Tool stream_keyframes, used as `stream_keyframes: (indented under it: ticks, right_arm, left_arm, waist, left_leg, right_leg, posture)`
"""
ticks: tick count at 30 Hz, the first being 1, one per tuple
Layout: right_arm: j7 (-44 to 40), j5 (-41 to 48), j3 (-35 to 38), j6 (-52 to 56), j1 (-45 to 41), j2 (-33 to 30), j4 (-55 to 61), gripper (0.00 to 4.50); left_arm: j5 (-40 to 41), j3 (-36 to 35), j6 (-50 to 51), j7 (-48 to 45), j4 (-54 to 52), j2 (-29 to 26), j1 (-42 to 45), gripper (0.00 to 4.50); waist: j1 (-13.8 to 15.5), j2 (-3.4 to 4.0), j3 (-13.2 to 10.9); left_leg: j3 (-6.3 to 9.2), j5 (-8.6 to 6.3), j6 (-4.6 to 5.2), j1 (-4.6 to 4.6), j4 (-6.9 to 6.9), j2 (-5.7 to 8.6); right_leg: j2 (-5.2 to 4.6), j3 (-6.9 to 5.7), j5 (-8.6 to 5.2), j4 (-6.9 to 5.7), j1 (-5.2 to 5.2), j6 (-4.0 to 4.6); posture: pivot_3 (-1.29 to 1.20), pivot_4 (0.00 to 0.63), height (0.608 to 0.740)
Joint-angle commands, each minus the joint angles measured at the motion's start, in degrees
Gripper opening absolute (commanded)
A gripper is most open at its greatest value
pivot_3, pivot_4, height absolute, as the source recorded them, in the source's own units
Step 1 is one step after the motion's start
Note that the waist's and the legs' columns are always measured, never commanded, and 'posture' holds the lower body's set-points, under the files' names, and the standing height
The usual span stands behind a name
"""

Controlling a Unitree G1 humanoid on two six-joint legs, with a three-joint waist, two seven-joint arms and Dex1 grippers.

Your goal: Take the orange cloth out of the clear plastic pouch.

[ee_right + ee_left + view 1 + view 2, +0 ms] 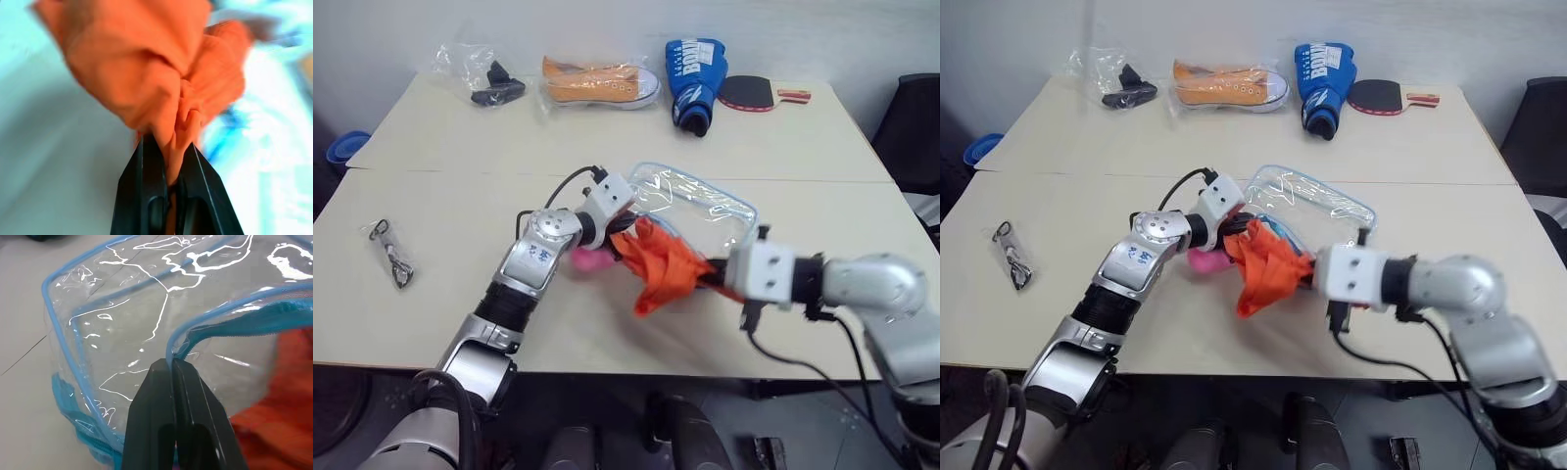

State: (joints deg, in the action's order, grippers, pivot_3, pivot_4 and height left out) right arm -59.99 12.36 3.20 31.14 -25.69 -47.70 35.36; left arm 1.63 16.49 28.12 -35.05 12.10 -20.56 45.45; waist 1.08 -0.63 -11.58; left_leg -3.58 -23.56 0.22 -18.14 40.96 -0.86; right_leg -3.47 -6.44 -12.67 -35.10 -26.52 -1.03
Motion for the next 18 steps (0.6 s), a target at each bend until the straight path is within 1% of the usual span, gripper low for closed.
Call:
stream_keyframes:
  ticks: [1, 4, 7, 9, 11, 14, 16, 18]
  right_arm:
    - [0.9, 2.6, 6.2, 1.7, -7.2, -3.8, -5.1, 0.02]
    - [2.9, -0.7, 6.1, -2.8, -12.5, -6.5, -12.8, 0.02]
    - [5.3, -3.9, 5.8, -8.3, -16.3, -8.2, -20.3, 0.02]
    - [8.4, -8.6, 5.0, -14.8, -17.8, -9.7, -26.3, 0.02]
    - [11.5, -12.0, 5.1, -20.2, -17.2, -10.6, -30.4, 0.02]
    - [15.3, -19.6, 5.8, -36.4, -9.2, -14.9, -33.3, 0.02]
    - [18.0, -22.8, 7.7, -44.4, -2.4, -16.8, -33.8, 0.02]
    - [19.5, -22.7, 10.6, -45.6, 6.4, -15.2, -33.0, 0.02]
  left_arm:
    - [-0.2, 1.9, -0.7, -5.4, -6.5, -3.0, -4.0, 0.00]
    - [-0.4, 2.3, -0.1, -7.1, -10.3, -4.8, -7.1, 0.00]
    - [-0.5, 2.1, 0.6, -7.3, -11.9, -5.3, -8.6, 0.00]
    - [-0.4, 2.0, 1.2, -7.4, -12.7, -5.2, -9.0, 0.00]
    - [-0.2, 2.0, 1.7, -7.4, -13.4, -5.0, -9.0, 0.00]
    - [-0.2, 1.9, 2.0, -7.2, -13.6, -4.6, -8.8, 0.00]
    - [-0.3, 1.8, 2.1, -7.2, -13.7, -4.5, -8.8, 0.00]
    - [0.0, 1.6, 2.5, -7.6, -14.3, -4.6, -9.0, 0.00]
  waist:
    - [0.0, 0.00, 0.0]
    - [0.0, 0.01, 0.0]
    - [0.2, 0.01, 0.0]
    - [0.2, 0.01, 0.0]
    - [0.2, 0.01, 0.0]
    - [0.4, 0.01, 0.0]
    - [0.4, 0.01, 0.0]
    - [0.4, 0.01, 0.0]
  left_leg:
    - [0.00, 0.00, 0.00, -0.01, -0.02, -0.01]
    - [-0.03, 0.00, 0.00, -0.01, -0.07, -0.03]
    - [-0.05, 0.00, 0.00, -0.02, -0.08, -0.02]
    - [-0.13, 0.00, 0.02, -0.02, -0.08, 0.00]
    - [-0.14, 0.00, 0.04, -0.02, -0.08, 0.00]
    - [-0.15, 0.01, 0.03, -0.02, -0.17, 0.00]
    - [-0.14, 0.01, 0.04, -0.02, -0.30, -0.01]
    - [-0.21, 0.03, 0.04, -0.02, -0.37, 0.00]
  right_leg:
    - [0.00, 0.01, 0.00, 0.01, -0.02, 0.01]
    - [0.01, 0.01, -0.01, 0.03, -0.06, 0.03]
    - [0.01, 0.01, -0.01, 0.06, -0.05, 0.03]
    - [0.00, 0.07, -0.01, 0.05, -0.05, 0.02]
    - [0.00, 0.07, -0.01, 0.05, -0.06, 0.02]
    - [0.02, 0.07, -0.01, 0.08, -0.06, 0.02]
    - [0.02, 0.03, -0.01, 0.03, -0.05, 0.02]
    - [0.02, 0.07, 0.01, 0.04, -0.04, -0.01]
  posture:
    - [0.00, 0.150, 0.740]
    - [0.00, 0.150, 0.740]
    - [0.00, 0.150, 0.740]
    - [0.00, 0.150, 0.740]
    - [0.00, 0.150, 0.740]
    - [0.00, 0.150, 0.740]
    - [0.00, 0.150, 0.740]
    - [0.00, 0.150, 0.740]
